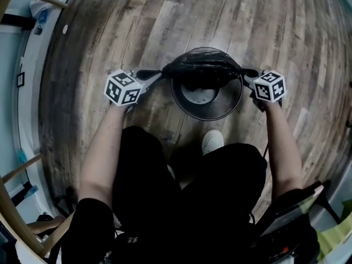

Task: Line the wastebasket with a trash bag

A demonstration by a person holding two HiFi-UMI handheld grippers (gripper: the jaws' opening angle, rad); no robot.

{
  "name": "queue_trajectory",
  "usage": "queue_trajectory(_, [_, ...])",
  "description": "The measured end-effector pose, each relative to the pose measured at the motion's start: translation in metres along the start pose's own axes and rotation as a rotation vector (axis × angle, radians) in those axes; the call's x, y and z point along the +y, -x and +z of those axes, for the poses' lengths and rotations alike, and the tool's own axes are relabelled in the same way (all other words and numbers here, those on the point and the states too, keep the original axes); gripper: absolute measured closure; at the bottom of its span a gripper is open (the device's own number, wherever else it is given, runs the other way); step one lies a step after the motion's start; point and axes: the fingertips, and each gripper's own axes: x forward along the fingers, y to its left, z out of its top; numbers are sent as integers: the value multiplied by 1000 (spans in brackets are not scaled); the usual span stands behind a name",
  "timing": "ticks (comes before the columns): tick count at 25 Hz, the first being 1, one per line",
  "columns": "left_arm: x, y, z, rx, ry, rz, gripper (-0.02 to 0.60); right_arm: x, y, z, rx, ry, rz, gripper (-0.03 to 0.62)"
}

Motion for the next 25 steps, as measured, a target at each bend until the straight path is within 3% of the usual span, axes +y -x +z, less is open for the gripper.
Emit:
queue_trajectory(3, [-2, -1, 2, -8, -71, 42, 565, -2, 7, 6, -26, 4, -49, 589])
queue_trajectory(4, [-2, 1, 3, -18, -83, 51, 533, -5, 15, 9, -52, -5, -68, 573])
queue_trajectory(9, [15, 29, -4, -47, -57, 104, 439, -19, 62, 19, -158, -36, -133, 512])
queue_trajectory(14, [27, 58, 0, -117, -33, 143, 434, -22, 92, 35, -274, -101, -178, 499])
queue_trajectory(15, [25, 61, 7, -142, -41, 140, 434, -22, 96, 38, -312, -143, -155, 499])
queue_trajectory(17, [17, 64, 25, -195, -64, 121, 434, -16, 104, 47, -420, -278, -24, 499])
queue_trajectory(20, [4, 64, 53, -244, -121, 86, 434, -18, 109, 45, -552, -640, 230, 499])
queue_trajectory(22, [-4, 64, 70, -269, -156, 70, 434, -30, 111, 36, -572, -769, 233, 499])
queue_trajectory(25, [-17, 62, 91, -306, -199, 43, 434, -35, 118, 30, -523, -665, 79, 499])
